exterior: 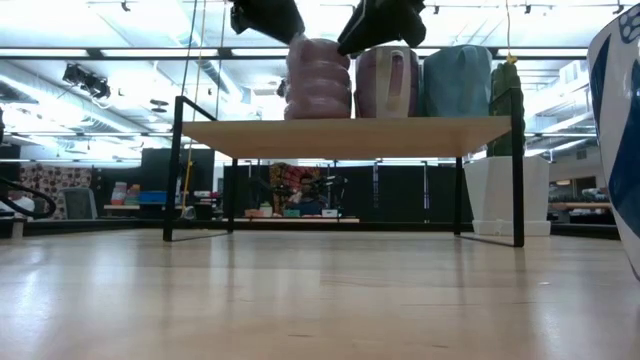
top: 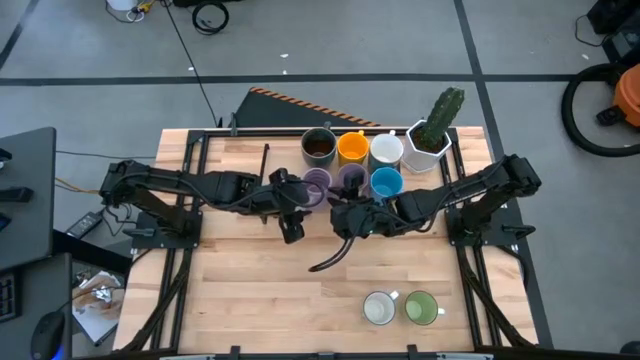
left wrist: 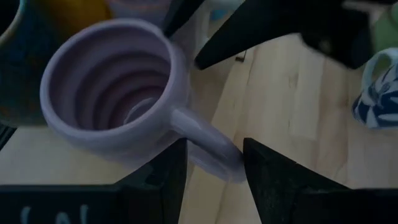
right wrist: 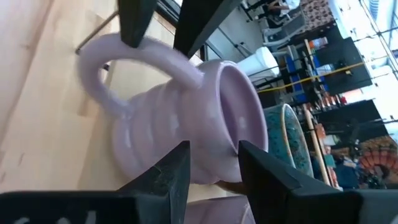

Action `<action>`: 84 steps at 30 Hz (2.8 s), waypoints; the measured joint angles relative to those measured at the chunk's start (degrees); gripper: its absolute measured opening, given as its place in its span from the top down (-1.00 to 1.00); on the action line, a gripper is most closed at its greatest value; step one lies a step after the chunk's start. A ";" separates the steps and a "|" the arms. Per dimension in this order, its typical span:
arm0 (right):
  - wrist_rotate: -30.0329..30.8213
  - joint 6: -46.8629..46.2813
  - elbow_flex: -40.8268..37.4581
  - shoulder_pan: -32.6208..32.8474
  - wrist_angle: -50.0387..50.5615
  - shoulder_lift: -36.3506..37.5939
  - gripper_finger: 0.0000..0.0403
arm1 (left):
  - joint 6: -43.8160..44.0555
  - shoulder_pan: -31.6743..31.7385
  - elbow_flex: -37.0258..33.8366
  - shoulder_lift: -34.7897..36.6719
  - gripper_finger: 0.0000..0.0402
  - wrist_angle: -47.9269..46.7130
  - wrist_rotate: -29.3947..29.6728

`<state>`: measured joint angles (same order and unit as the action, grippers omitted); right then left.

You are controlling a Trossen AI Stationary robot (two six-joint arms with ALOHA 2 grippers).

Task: Place coffee mugs
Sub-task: Put the purple mug on the shelf, then put the blue patterned mug on the shelf

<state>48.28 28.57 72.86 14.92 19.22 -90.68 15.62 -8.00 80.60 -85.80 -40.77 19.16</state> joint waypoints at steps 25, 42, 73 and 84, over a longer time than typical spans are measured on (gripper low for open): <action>2.83 -0.50 0.00 -0.22 0.10 0.05 0.29 | -8.49 -0.93 0.02 -0.06 0.19 -2.42 5.74; 4.91 -0.39 0.00 1.15 -0.37 0.77 0.29 | -8.90 -2.15 0.02 0.11 0.19 -1.11 5.68; -9.24 -36.50 0.00 15.21 20.55 10.01 0.29 | -10.28 -4.32 -20.21 11.91 0.19 13.53 10.99; -23.27 -48.89 0.02 20.07 21.50 5.42 0.29 | -10.38 -7.29 -31.76 17.78 0.19 26.00 1.97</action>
<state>25.01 -20.32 72.88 34.99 40.72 -85.25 5.24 -15.29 48.84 -68.02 -14.76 21.13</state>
